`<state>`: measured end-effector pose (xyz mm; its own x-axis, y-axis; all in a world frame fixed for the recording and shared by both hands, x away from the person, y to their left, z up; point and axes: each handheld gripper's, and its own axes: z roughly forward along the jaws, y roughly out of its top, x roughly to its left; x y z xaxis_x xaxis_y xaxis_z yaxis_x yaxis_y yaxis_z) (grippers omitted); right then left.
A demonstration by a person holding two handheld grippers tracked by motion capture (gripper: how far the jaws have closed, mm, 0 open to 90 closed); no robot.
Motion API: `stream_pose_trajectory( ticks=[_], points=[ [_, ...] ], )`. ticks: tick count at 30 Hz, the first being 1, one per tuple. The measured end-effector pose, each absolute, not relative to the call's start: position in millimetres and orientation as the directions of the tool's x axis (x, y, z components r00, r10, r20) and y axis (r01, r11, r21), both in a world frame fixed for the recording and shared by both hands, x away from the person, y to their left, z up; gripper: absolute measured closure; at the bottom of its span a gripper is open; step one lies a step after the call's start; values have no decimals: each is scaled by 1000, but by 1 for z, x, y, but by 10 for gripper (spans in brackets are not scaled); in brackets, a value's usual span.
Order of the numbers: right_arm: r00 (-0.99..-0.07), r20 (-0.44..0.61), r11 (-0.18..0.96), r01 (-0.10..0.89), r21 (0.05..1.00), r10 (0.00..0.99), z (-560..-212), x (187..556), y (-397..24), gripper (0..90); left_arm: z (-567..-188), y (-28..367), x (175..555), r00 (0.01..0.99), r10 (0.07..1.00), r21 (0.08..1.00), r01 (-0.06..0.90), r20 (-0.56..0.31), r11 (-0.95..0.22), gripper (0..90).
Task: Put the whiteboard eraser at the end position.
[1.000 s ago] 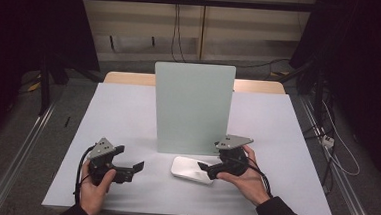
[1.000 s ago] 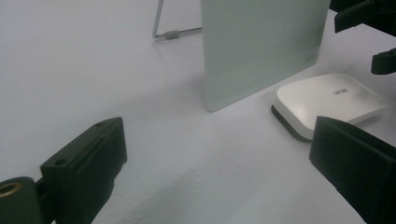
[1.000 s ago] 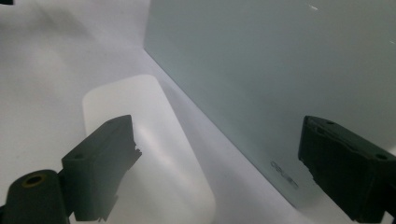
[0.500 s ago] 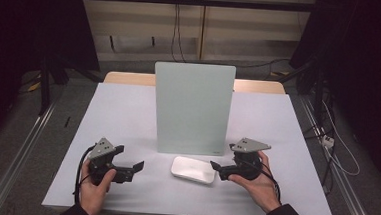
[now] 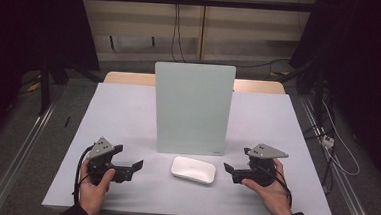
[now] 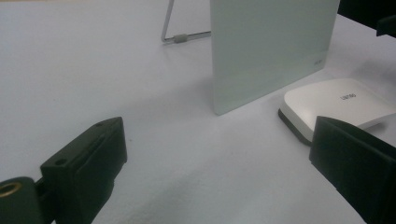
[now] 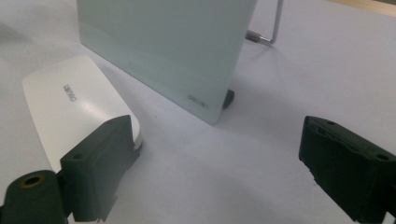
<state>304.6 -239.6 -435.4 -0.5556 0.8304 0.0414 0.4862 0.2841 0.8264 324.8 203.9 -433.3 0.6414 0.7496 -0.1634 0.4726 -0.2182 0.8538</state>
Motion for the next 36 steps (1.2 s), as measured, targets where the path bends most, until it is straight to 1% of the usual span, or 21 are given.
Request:
stream_pose_trajectory(
  ticks=[10, 14, 21, 26, 28, 29, 36],
  points=[
    [-488, 39, 237, 490, 839, 872, -437, 295, -261, 103, -433, 204, 324, 638, 751, 856, 473, -170, -208, 41],
    [-465, 54, 213, 502, 838, 884, -438, 291, -270, 96, -433, 204, 323, 641, 749, 857, 471, -167, -211, 40],
    [-452, 42, 215, 502, 838, 891, -441, 287, -275, 97, -433, 206, 324, 638, 752, 853, 475, -165, -216, 40],
    [-441, 56, 197, 505, 840, 896, -442, 287, -277, 95, -434, 207, 324, 624, 763, 855, 477, -168, -202, 41],
    [-435, 31, 207, 487, 849, 900, -441, 287, -278, 96, -434, 207, 324, 619, 767, 852, 484, -171, -200, 40],
    [-436, 48, 190, 487, 852, 899, -441, 287, -278, 94, -434, 207, 324, 621, 765, 851, 484, -173, -201, 40],
    [-438, 60, 185, 496, 848, 897, -441, 288, -277, 90, -434, 207, 325, 625, 761, 852, 482, -171, -205, 40]
  ],
)
